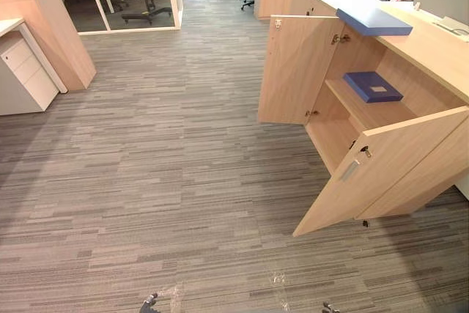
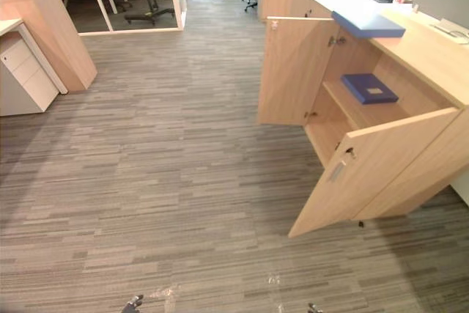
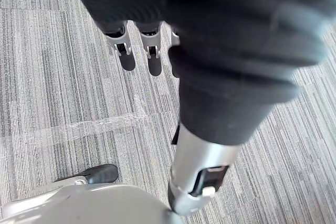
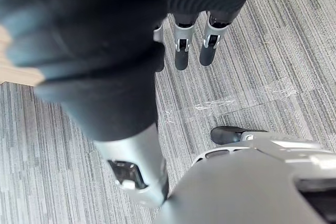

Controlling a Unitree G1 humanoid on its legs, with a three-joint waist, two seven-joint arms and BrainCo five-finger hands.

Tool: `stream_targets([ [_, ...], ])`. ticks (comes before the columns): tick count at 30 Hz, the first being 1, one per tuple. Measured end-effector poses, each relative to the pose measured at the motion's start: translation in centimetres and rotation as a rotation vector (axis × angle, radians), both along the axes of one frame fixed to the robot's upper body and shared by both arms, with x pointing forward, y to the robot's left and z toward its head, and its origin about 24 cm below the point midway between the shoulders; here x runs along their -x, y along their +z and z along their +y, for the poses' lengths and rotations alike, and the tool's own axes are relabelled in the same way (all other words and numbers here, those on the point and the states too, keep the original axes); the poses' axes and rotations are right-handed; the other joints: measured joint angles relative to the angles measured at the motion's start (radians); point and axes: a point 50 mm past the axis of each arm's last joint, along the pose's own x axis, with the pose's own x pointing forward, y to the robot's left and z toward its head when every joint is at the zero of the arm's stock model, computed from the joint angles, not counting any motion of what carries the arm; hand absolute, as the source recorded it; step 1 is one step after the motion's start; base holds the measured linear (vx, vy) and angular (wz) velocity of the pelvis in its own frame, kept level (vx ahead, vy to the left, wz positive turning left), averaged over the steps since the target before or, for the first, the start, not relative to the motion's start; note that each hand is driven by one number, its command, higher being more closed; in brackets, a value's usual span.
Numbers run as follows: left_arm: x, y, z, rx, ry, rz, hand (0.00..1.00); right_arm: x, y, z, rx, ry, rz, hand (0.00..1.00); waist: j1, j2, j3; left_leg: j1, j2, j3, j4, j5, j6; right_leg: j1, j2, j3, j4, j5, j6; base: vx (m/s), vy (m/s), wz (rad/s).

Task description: Walk over to the cabinet, pick up the folder, carry it to the office cabinet, place the folder inside the office cabinet, then close the office cabinet door

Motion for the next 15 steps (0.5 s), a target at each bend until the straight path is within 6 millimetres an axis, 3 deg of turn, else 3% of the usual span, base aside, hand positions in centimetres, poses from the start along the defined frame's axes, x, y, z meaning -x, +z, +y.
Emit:
stream_targets([
  [4,-0.17,0.02,-0.01,0.032,-0.002,-0.006,0.0,-0.15,0.0,0.11,-0.003,0.001,-0.004,0.0,0.0,-0.008,0.009,0.016,0.002,0.002,-0.009,-0.003,-0.005,0.011,0.001,-0.002,0.0,-0.011,0.037,0.0,0.0,0.0],
  [15,-0.39,0.11,-0.07,0.029,-0.046,-0.017,0.0,-0.34,0.01,0.19,-0.004,0.001,-0.008,0.0,0.002,-0.011,0.017,0.032,0.003,0.008,-0.011,-0.007,-0.011,0.021,0.001,-0.002,-0.006,-0.01,0.037,-0.01,-0.002,0.0],
])
